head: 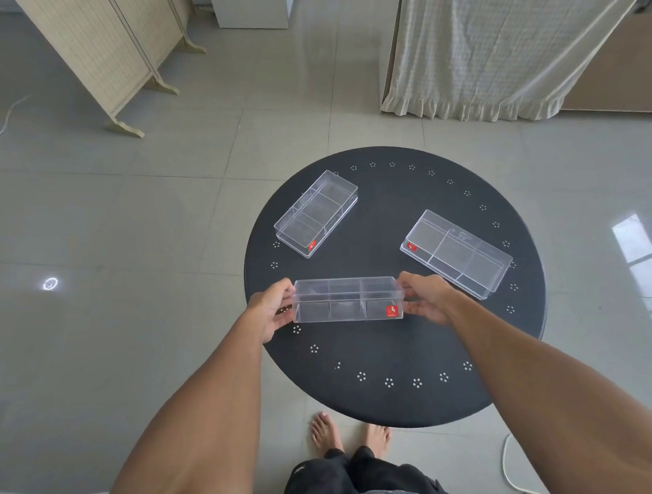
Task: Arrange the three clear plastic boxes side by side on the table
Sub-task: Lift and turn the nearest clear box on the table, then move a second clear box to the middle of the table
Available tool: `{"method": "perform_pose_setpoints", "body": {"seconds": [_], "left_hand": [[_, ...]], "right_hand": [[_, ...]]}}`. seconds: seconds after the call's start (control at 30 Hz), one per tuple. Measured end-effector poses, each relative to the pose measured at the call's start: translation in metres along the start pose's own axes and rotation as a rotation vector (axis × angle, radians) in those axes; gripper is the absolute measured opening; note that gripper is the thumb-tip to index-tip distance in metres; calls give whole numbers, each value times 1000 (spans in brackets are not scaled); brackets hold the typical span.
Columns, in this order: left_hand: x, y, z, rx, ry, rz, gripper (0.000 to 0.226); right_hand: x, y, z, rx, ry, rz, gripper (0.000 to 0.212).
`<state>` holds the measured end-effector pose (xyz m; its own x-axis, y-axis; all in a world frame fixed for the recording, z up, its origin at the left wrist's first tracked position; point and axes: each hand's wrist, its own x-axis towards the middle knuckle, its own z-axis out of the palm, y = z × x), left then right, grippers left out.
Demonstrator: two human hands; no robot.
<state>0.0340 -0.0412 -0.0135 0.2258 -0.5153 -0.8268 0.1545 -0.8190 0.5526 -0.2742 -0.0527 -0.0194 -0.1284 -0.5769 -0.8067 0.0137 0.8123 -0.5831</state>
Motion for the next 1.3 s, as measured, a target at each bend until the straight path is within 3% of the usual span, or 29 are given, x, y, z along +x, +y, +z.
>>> {"method": "perform_pose_setpoints", "body": {"seconds": [0.1, 0.23, 0.33, 0.53, 0.77, 1.07, 1.3], "left_hand": [[3, -1, -2, 16, 20, -14, 28], [10, -7, -1, 39, 28, 0, 29], [15, -11, 0, 44, 47, 13, 25], [20, -12, 1, 95, 135, 44, 19], [7, 4, 14, 244, 383, 293, 27], [-1, 42, 84, 388, 100, 539, 26], [7, 53, 158, 432, -79, 485, 34]], "right_hand": [[1, 2, 4, 27, 1, -31, 9], [7, 11, 6, 41, 0, -62, 25], [9, 19, 7, 29, 4, -49, 9], [11, 22, 8, -34, -10, -52, 8], [0, 2, -3, -151, 16, -69, 13], [-11, -9, -57, 7, 195, -182, 14], [-6, -1, -124, 120, 373, -122, 15]]}}
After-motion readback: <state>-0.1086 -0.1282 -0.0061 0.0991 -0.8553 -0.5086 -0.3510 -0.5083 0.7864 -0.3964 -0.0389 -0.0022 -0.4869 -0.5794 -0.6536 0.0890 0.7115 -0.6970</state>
